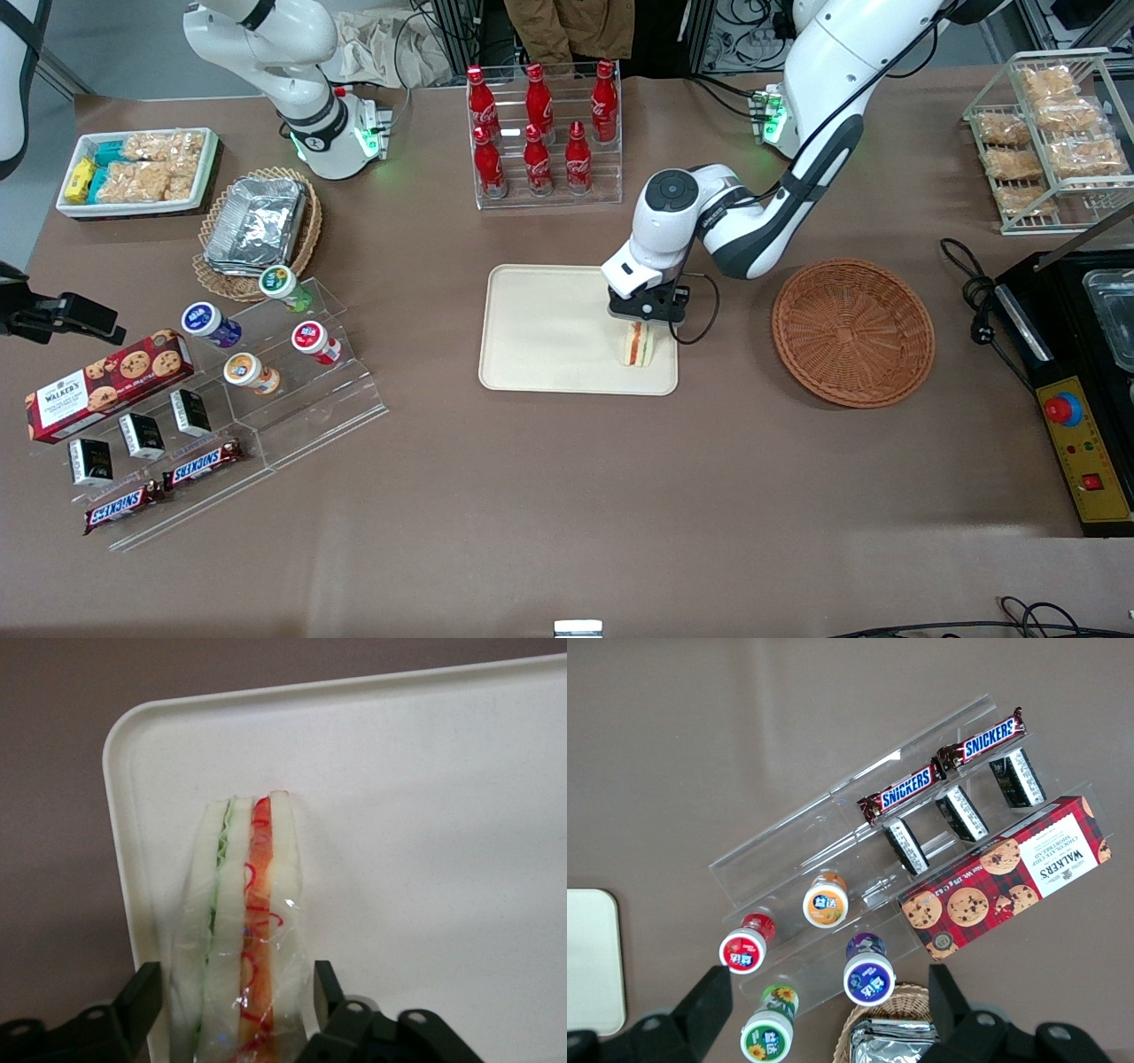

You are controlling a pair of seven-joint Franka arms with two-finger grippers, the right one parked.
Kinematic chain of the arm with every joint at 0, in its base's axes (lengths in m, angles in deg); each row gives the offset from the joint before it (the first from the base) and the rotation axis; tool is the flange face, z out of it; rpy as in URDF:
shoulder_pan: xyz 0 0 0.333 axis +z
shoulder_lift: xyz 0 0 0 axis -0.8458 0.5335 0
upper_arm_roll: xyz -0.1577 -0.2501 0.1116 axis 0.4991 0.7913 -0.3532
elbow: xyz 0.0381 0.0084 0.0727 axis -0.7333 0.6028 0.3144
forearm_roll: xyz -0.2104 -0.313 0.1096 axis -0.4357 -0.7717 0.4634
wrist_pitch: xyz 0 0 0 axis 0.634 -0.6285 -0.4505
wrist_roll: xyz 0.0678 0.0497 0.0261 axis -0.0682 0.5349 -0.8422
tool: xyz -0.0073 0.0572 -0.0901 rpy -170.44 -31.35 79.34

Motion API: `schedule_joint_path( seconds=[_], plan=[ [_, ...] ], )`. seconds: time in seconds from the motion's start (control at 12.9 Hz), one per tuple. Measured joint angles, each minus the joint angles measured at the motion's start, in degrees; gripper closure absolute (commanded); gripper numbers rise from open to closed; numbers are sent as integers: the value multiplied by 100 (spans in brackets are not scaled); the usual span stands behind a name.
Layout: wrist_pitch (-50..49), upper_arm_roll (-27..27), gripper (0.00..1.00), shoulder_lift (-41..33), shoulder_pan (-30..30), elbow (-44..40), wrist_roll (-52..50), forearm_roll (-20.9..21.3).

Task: Place sandwich from basket to tray
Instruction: 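Lower the sandwich onto the cream tray with the left gripper, then open the left gripper and release the sandwich on the tray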

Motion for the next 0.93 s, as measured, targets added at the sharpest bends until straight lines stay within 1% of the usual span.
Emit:
schedule_joint_path(
  seconds=[0.31, 0.39, 0.47, 0.62, 0.78, 0.93],
  plan=[
    [-281, -2, 0, -61, 9, -175, -79, -4],
    [-415, -1, 0, -139, 16, -252, -120, -69],
    [-635, 2, 0, -258, 16, -369, -143, -240],
    [-1457, 13, 0, -616, 13, -812, -142, -765],
    [-2544, 16, 0, -1021, 19, -1503, -135, -1213],
    [-3401, -9, 0, -1348, 50, -2158, -139, -1500]
  ],
)
